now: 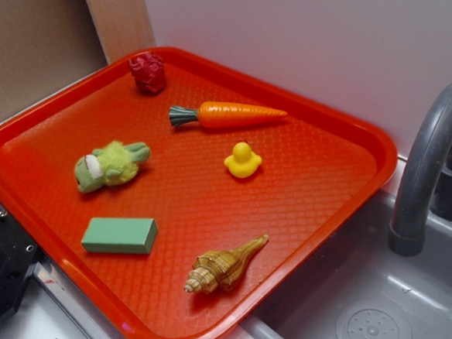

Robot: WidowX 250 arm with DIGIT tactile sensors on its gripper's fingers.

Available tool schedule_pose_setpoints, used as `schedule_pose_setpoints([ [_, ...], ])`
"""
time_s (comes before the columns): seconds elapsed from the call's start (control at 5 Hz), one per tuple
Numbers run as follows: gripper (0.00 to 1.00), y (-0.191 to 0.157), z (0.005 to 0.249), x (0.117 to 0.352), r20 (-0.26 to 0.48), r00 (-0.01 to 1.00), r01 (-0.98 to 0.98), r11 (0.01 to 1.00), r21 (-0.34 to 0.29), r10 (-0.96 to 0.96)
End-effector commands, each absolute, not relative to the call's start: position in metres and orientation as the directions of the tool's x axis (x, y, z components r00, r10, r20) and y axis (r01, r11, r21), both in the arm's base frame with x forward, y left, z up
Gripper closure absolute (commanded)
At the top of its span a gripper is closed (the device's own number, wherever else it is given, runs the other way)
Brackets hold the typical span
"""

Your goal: Grab the yellow duck.

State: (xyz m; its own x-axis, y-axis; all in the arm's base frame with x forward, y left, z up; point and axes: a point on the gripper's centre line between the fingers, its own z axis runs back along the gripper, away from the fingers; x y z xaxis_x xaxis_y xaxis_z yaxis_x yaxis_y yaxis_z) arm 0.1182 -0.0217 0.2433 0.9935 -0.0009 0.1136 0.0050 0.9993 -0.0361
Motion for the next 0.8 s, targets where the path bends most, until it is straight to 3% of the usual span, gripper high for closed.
schedule_pose_setpoints([
  [0.0, 0.0, -0.022, 0.243, 0.118, 0.114, 0.994, 0.005, 0.999, -0.036, -0.001],
  [0.2, 0.0, -0.052, 0.244, 0.144, 0.123, 0.991, -0.039, 0.997, -0.065, 0.047],
  [0.6, 0.0, -0.075, 0.248, 0.186, 0.179, 0.953, -0.233, 0.968, -0.089, 0.246],
])
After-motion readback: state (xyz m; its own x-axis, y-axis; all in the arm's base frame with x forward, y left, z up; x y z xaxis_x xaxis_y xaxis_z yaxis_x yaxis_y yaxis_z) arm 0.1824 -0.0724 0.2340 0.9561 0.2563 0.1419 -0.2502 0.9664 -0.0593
